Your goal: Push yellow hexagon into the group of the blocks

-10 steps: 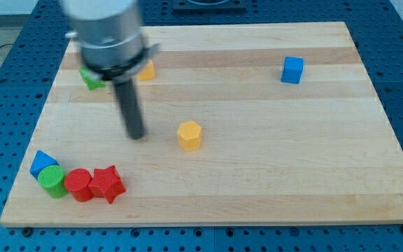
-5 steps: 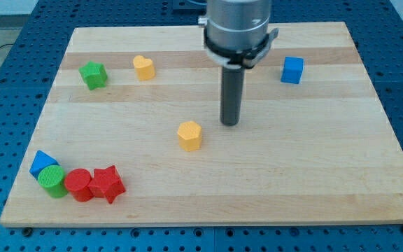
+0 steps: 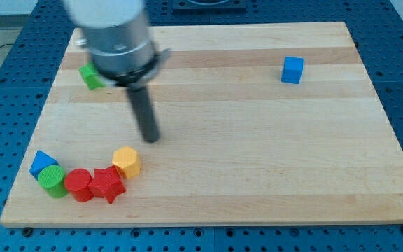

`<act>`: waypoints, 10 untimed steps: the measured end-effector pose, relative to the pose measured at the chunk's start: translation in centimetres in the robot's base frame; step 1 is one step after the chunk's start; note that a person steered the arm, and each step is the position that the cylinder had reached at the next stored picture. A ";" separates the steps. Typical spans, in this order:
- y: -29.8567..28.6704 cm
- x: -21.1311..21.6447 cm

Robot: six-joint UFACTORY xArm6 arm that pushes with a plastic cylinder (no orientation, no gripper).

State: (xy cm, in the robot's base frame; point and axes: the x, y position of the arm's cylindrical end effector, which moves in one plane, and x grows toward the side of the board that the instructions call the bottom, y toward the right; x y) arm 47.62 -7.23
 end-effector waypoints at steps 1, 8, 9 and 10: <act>7.2 1.6; -3.1 3.5; -6.8 3.9; -12.1 4.8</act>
